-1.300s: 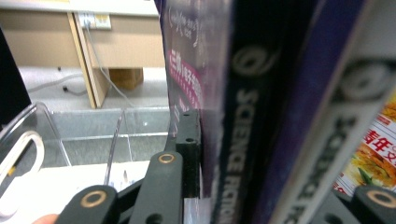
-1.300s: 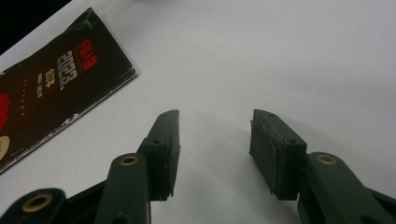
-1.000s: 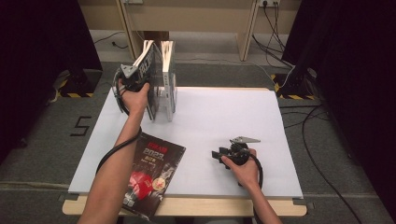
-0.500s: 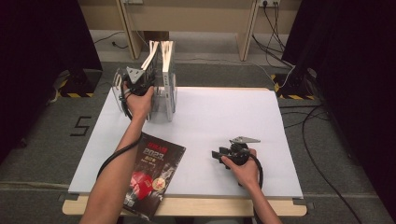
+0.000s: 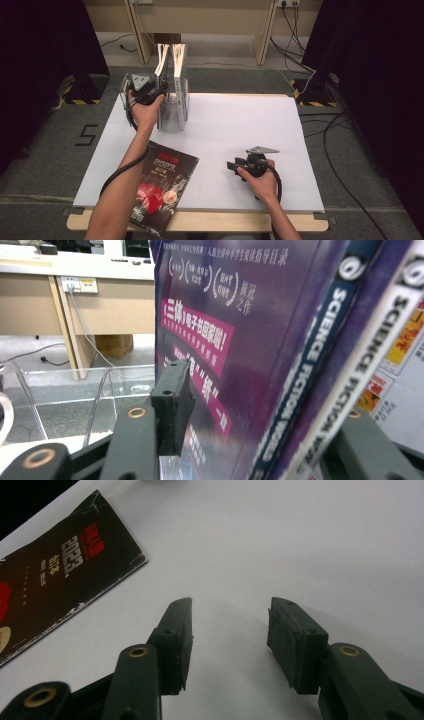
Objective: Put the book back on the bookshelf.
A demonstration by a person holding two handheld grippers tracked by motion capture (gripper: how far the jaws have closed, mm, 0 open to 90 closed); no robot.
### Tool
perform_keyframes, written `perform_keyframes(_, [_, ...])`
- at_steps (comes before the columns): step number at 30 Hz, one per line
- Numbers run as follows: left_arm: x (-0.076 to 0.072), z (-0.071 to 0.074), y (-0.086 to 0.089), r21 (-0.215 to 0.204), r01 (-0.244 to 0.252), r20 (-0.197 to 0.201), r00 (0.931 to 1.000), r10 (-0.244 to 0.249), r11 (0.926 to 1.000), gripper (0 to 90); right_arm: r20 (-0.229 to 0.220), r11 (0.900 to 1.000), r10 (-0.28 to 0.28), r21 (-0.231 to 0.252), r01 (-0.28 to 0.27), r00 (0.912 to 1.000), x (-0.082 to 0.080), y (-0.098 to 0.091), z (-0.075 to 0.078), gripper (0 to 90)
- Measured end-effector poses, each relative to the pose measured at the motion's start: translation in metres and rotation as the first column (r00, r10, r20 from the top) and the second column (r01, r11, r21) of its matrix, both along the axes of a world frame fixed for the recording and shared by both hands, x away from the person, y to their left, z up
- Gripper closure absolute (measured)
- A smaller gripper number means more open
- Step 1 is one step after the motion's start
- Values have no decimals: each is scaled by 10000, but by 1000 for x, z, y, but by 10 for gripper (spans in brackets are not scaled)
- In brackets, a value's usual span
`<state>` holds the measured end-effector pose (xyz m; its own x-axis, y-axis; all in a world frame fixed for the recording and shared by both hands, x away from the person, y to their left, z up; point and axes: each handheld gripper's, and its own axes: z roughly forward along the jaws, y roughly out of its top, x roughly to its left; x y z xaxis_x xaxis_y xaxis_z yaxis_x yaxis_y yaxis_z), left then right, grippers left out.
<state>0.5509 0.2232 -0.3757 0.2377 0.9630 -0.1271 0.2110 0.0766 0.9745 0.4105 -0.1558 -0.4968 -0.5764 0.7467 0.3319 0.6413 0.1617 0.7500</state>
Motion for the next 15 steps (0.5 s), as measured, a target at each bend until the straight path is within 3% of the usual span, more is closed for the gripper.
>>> perform_keyframes(5, [-6, -3, 5, -207, 155, -233, 9996, -160, 9997, 460, -29, 10000, -2, -10, 2, 10000, 0, 1, 0, 528])
perform_keyframes(15, [-23, -4, 14, -116, 314, -387, 9987, -318, 9994, 411, 100, 9999, -117, 18, 117, 9999, -1, 2, 3, 528])
